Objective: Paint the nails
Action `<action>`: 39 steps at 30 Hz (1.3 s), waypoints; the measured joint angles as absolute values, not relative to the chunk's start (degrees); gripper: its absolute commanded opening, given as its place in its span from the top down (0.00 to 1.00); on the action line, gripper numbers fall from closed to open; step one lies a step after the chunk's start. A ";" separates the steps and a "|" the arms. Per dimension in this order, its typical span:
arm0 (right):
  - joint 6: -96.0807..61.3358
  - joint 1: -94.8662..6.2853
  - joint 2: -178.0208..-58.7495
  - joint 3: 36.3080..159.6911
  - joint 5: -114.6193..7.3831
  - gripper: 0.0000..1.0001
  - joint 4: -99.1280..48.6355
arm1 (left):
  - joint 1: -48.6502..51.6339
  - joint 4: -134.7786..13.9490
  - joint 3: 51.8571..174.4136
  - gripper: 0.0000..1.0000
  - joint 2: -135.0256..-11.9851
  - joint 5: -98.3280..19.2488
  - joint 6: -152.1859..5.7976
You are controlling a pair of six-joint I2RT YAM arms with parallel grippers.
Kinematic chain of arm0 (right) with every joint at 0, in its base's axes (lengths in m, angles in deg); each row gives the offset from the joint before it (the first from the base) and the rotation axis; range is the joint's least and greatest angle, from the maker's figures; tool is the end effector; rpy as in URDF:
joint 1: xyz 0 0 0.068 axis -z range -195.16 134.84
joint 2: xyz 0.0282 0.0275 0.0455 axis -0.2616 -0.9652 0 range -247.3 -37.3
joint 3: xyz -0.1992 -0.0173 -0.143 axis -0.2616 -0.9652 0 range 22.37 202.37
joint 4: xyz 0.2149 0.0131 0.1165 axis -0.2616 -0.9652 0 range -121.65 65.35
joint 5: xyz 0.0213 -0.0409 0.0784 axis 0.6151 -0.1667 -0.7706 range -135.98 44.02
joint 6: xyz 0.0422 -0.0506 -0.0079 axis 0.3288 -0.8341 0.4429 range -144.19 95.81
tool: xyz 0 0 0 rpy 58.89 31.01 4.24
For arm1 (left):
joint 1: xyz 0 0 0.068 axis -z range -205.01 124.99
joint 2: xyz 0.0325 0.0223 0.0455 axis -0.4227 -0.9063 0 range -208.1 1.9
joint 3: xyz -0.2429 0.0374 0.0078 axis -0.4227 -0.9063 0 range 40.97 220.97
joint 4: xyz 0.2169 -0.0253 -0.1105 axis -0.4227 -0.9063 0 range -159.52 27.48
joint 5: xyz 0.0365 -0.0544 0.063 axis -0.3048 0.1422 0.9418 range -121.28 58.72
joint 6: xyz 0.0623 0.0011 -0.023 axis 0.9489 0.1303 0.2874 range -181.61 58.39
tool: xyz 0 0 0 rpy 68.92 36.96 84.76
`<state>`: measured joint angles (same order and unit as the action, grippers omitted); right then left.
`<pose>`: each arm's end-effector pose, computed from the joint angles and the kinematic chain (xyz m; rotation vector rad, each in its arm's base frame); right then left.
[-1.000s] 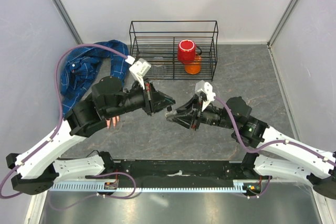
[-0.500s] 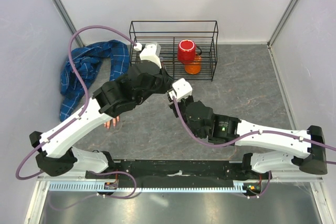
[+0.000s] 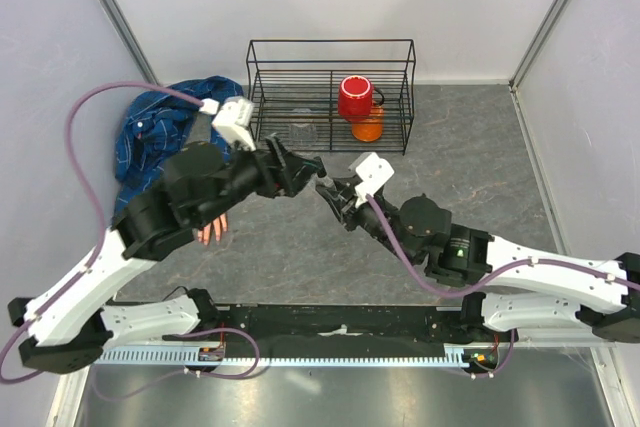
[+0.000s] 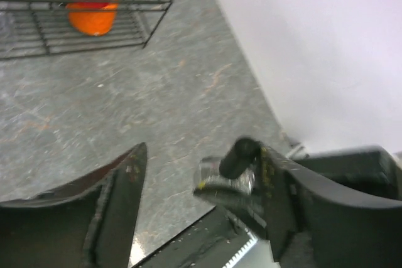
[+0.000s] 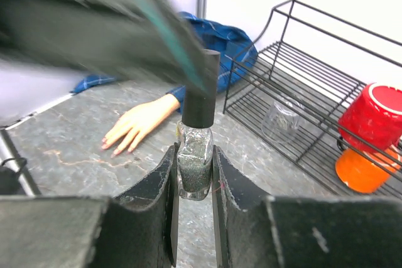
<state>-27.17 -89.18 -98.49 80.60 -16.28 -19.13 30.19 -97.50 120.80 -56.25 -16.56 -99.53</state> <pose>0.0954 0.2388 0.3739 -0.6100 1.4373 0.5895 0.1285 -0.1614 0.4249 0.0927 1.8915 -0.9151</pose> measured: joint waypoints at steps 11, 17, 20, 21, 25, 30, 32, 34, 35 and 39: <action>-25.55 -86.03 -87.96 77.17 -32.22 1.00 -22.72 | 29.69 -92.89 117.41 0.18 -41.54 -26.04 -95.07; -22.03 -81.40 -85.14 76.97 -43.34 1.00 -23.44 | 29.69 -91.71 117.19 0.33 -44.32 -35.60 -94.67; -20.57 -80.07 -84.88 76.89 -47.17 1.00 -23.48 | 29.69 -92.04 118.04 0.34 -47.55 -38.52 -94.43; -20.20 -79.78 -84.99 76.89 -47.96 1.00 -23.63 | 29.69 -92.85 119.07 0.34 -48.71 -39.03 -94.24; -19.61 -79.41 -85.99 76.91 -49.49 1.00 -26.06 | 29.69 -99.66 128.56 0.34 -55.68 -39.20 -92.64; -20.05 -79.39 -87.46 76.91 -50.62 1.00 -30.08 | 29.69 -109.33 139.79 0.34 -61.23 -39.09 -90.15; -20.37 -79.39 -87.72 76.91 -51.15 1.00 -30.72 | 29.69 -111.69 140.93 0.34 -61.69 -39.55 -89.32; -20.66 -79.39 -87.85 76.91 -51.67 1.00 -31.22 | 29.69 -113.89 140.97 0.34 -61.80 -40.10 -88.73; -20.85 -79.39 -87.89 76.91 -51.82 1.00 -31.33 | 29.69 -114.40 140.84 0.35 -61.84 -40.34 -88.51; -20.98 -79.35 -87.89 76.91 -52.39 1.00 -31.35 | 29.69 -113.67 136.93 0.38 -60.69 -40.43 -87.85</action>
